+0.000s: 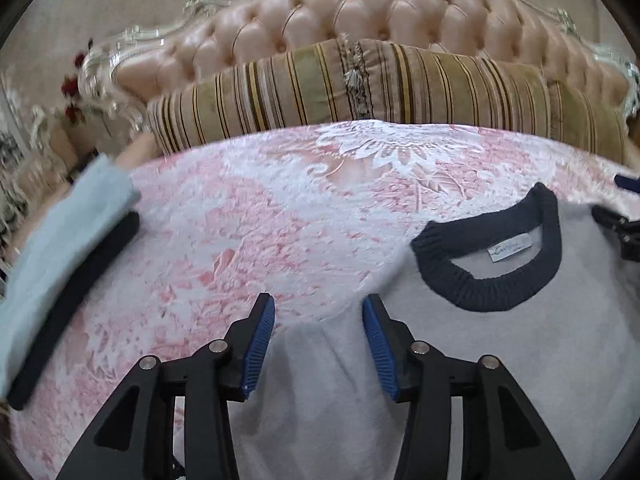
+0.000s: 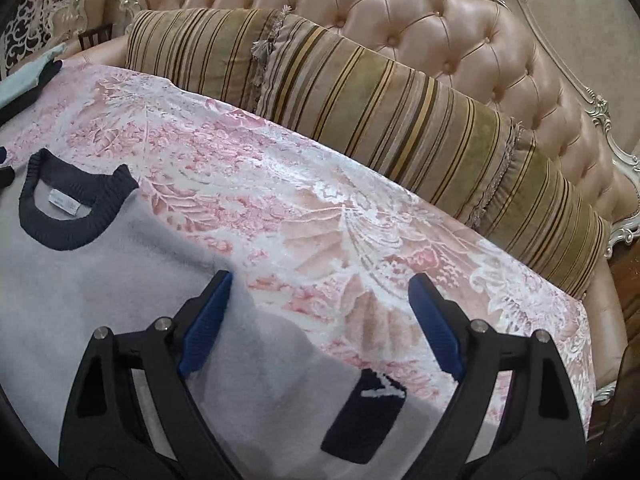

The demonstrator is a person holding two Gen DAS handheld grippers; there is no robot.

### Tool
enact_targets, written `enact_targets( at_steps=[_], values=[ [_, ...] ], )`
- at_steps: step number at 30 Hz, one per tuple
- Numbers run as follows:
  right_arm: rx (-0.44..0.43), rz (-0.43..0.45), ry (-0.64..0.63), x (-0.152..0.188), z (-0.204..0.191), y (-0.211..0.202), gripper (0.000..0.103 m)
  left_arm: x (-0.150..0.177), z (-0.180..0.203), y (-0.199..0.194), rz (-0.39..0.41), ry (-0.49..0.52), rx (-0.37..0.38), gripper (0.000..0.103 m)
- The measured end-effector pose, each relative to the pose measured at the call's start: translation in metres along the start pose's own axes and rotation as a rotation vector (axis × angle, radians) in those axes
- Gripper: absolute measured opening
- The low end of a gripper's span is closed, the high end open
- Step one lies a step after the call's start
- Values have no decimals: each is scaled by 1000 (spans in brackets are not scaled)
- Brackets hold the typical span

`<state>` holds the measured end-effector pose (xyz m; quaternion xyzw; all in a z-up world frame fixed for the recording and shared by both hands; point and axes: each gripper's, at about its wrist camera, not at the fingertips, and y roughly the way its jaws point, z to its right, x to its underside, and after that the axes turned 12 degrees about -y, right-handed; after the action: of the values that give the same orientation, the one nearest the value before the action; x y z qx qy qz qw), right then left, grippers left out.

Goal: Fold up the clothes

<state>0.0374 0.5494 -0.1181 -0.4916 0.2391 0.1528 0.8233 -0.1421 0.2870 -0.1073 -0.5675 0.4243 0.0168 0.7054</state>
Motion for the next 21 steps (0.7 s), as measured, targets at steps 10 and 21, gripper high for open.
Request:
enact_targets(
  at_steps=[10,21],
  values=[
    [-193,59,304,22,58,-10,91,3,-60,-47,36,-196,13,55],
    [15,-48,110,107,106,-47,91,75,-92,-107,39,-220,116,53]
  ],
)
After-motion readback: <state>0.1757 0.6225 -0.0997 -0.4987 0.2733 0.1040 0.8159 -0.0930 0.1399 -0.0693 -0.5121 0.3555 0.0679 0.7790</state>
